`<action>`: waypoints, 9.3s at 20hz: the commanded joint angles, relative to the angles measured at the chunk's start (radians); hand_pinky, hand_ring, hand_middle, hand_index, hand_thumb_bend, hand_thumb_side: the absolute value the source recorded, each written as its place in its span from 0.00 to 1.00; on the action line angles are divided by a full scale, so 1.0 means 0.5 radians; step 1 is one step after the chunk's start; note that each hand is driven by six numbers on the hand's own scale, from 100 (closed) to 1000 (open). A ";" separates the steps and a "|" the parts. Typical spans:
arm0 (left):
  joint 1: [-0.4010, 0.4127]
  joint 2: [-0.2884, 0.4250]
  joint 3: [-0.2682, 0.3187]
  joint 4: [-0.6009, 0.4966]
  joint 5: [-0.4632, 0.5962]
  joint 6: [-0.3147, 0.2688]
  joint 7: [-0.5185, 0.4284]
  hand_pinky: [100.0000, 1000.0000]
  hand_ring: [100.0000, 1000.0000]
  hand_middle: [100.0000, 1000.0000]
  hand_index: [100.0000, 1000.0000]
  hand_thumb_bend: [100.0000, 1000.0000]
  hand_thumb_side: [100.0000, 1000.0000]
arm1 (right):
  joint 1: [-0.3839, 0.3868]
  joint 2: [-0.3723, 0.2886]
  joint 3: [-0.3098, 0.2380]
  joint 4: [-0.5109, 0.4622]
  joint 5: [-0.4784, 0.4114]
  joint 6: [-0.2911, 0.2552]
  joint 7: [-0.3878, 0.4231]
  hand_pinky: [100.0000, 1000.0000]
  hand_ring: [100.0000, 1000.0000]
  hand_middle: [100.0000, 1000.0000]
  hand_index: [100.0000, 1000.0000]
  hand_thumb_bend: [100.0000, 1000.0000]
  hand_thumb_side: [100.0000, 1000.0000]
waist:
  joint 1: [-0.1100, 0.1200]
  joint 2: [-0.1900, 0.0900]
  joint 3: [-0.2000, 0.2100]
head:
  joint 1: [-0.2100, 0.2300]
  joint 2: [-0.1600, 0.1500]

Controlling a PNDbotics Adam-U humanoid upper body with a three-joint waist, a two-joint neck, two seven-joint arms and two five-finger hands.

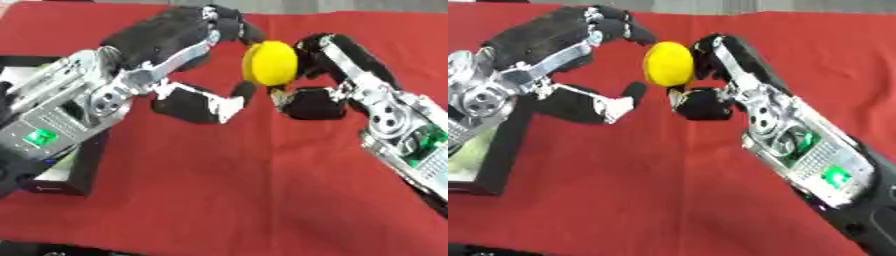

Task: Pick up the objects with one hand, pass them to the other hand, and then place them into the box on the other side of the table.

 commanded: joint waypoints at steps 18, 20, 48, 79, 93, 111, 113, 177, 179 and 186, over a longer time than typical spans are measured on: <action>-0.017 -0.027 0.011 -0.025 -0.224 0.093 -0.042 0.75 0.76 0.70 0.88 0.21 0.39 | -0.047 -0.004 0.034 -0.041 -0.198 0.033 -0.155 0.72 0.61 0.45 0.47 0.00 0.00 | 0.021 -0.143 0.001 | 0.010 -0.016; -0.014 -0.031 0.009 -0.025 -0.226 0.099 -0.052 0.75 0.76 0.70 0.88 0.19 0.39 | -0.049 -0.001 0.036 -0.041 -0.206 0.033 -0.153 0.72 0.61 0.45 0.46 0.00 0.00 | 0.020 -0.143 0.001 | 0.011 -0.015; 0.007 -0.054 0.003 -0.025 -0.298 0.143 -0.129 0.75 0.73 0.63 0.77 0.08 0.20 | -0.067 -0.001 0.037 -0.041 -0.217 0.033 -0.120 0.73 0.61 0.45 0.46 0.00 0.00 | 0.019 -0.137 -0.006 | 0.021 -0.016; 0.034 -0.070 0.009 -0.020 -0.139 0.290 0.187 0.69 0.56 0.38 0.38 0.00 0.09 | -0.075 -0.003 0.049 -0.041 0.152 -0.079 0.353 0.83 0.82 0.76 0.85 0.41 0.00 | 0.019 -0.134 -0.011 | 0.029 -0.014; 0.098 0.011 0.031 -0.003 -0.182 0.289 0.196 0.69 0.56 0.36 0.35 0.00 0.06 | -0.053 -0.019 0.007 -0.041 0.541 -0.041 0.637 0.84 0.83 0.76 0.87 0.49 0.00 | 0.022 -0.134 -0.015 | 0.038 -0.010; 0.573 0.522 0.465 -0.025 -0.001 0.321 0.623 0.69 0.56 0.37 0.35 0.00 0.00 | 0.152 -0.302 -0.156 -0.041 0.466 -0.120 0.396 0.86 0.83 0.74 0.83 0.01 0.15 | 0.024 -0.118 -0.027 | 0.068 -0.016; 0.671 0.572 0.544 -0.025 0.045 0.355 0.701 0.70 0.56 0.37 0.35 0.00 0.00 | 0.182 -0.328 -0.184 -0.041 0.442 -0.145 0.327 0.85 0.83 0.74 0.82 0.07 0.12 | 0.023 -0.114 -0.025 | 0.074 -0.018; 1.316 0.449 1.197 -0.021 0.619 0.450 1.075 0.78 0.71 0.63 0.77 0.00 0.46 | 0.450 -0.464 -0.632 -0.041 0.193 -0.402 -0.424 0.83 0.82 0.75 0.82 0.00 0.23 | -0.031 -0.090 0.007 | 0.129 -0.048; 1.300 0.404 1.232 -0.024 0.877 0.232 1.172 0.79 0.71 0.62 0.77 0.00 0.52 | 0.484 -0.478 -0.711 -0.041 0.143 -0.441 -0.505 0.83 0.82 0.76 0.82 0.00 0.16 | -0.028 -0.090 0.006 | 0.108 -0.047; 1.223 0.237 1.250 -0.025 1.525 -0.230 1.278 0.82 0.72 0.62 0.77 0.00 0.66 | 0.635 -0.462 -1.040 -0.041 -0.187 -0.612 -0.861 0.82 0.87 0.85 0.83 0.00 0.12 | -0.018 -0.077 -0.019 | 0.093 -0.069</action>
